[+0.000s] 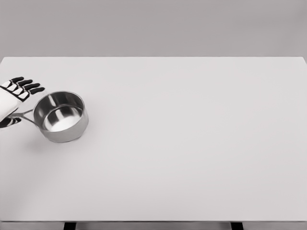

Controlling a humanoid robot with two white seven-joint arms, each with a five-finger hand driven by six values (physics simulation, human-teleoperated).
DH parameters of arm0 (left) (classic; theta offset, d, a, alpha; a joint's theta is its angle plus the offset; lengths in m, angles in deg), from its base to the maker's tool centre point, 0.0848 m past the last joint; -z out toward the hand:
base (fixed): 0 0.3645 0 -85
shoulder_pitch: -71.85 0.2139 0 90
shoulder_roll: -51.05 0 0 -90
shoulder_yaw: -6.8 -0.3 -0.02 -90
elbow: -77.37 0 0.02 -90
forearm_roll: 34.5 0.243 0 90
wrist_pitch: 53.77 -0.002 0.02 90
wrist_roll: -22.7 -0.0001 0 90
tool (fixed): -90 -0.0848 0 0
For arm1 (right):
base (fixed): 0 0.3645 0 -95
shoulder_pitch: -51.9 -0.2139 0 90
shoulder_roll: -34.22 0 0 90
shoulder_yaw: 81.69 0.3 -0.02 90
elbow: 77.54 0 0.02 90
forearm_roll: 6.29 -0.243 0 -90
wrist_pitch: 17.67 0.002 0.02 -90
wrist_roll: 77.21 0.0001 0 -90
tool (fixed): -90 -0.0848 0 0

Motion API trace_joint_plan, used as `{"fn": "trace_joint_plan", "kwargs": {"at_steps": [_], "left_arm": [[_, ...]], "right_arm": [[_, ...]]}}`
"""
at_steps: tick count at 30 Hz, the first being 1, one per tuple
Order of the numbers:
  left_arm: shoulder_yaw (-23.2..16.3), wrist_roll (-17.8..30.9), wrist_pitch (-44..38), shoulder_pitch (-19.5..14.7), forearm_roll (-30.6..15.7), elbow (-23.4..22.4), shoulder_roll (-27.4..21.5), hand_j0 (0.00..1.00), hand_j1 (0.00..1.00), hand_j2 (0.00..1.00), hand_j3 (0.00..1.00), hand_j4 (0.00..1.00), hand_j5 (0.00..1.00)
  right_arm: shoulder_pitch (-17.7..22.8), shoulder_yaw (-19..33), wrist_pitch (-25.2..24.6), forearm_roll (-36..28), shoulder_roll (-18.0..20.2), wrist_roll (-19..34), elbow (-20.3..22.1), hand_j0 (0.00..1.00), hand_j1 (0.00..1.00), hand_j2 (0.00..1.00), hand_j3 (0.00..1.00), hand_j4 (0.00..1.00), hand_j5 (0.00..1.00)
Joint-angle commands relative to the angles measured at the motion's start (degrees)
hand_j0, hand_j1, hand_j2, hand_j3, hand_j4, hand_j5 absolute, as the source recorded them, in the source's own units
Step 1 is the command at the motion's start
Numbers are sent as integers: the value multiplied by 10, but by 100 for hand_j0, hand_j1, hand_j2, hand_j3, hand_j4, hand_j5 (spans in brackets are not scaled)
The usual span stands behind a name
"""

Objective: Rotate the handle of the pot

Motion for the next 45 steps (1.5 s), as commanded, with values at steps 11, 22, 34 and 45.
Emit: {"fn": "trace_joint_plan", "kwargs": {"at_steps": [11,22,34,45], "left_arm": [[-1,0,0,-15,6,-41,0,100,100,100,100,100,100],[-1,1,0,-35,9,-67,0,100,100,100,100,100,100],[-6,1,0,-57,23,-67,8,100,100,100,100,100,100],[-10,2,0,-74,37,-85,8,100,100,100,100,100,100]], "right_arm": [[-1,1,0,0,0,0,0,100,100,100,100,100,100],[0,0,0,0,0,0,0,100,100,100,100,100,100],[0,0,0,0,0,0,0,100,100,100,100,100,100],[-1,0,0,0,0,0,0,100,100,100,100,100,100]]}}
